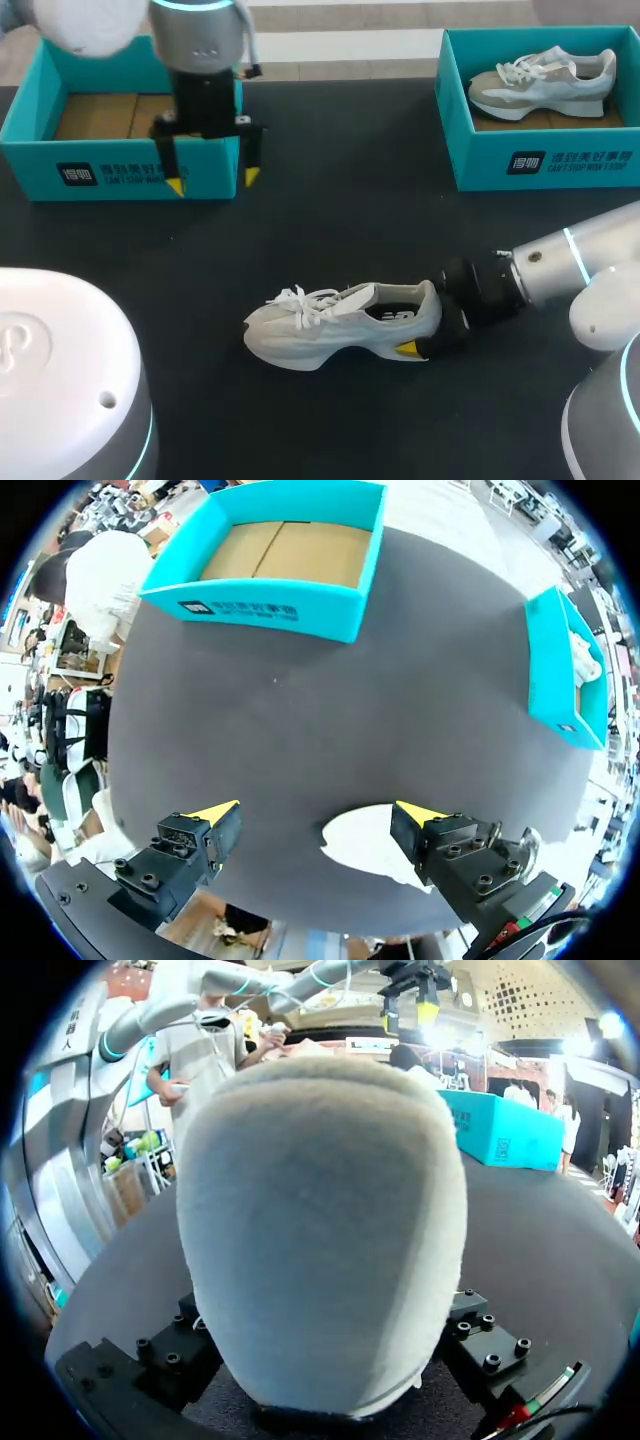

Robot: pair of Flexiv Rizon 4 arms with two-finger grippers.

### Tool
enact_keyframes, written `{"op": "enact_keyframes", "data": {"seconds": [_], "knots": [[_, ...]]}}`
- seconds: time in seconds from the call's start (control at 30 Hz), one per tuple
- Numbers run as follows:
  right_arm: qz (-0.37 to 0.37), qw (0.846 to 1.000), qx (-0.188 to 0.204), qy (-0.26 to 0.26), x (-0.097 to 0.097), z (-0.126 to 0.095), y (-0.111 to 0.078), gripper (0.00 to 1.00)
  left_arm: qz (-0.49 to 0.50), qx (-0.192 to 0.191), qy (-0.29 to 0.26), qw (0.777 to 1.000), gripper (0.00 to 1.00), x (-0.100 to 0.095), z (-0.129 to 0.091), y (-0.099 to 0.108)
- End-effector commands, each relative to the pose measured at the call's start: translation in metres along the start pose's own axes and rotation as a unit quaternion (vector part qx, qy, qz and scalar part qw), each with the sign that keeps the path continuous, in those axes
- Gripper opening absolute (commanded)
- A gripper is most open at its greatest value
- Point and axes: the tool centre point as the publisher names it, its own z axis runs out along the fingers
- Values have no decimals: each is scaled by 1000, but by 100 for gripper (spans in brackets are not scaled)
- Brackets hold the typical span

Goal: Take the shoe out of the shoebox, open the shoe tongue, remove and reinsert the insole, then place the shoe into the shoebox

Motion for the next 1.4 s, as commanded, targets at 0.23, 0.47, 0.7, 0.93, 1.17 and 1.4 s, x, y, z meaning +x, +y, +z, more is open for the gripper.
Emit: {"op": "enact_keyframes", "data": {"seconds": [0.23,0.47,0.7,0.93,1.17,1.4], "knots": [[1,1000,2,1,2,3,-9,0,8,-14,-49,999,100,55,7,40],[1,1000,2,1,2,3,-9,0,32,-26,-72,997,100,82,10,68],[1,1000,2,1,2,3,-9,0,27,-4,-101,994,100,101,14,105],[1,1000,2,1,2,3,-9,0,27,-4,-101,994,100,101,14,105],[1,1000,2,1,2,3,-9,0,27,-4,-101,994,100,101,14,105],[1,1000,2,1,2,3,-9,0,82,-13,-107,991,100,122,37,131]]}}
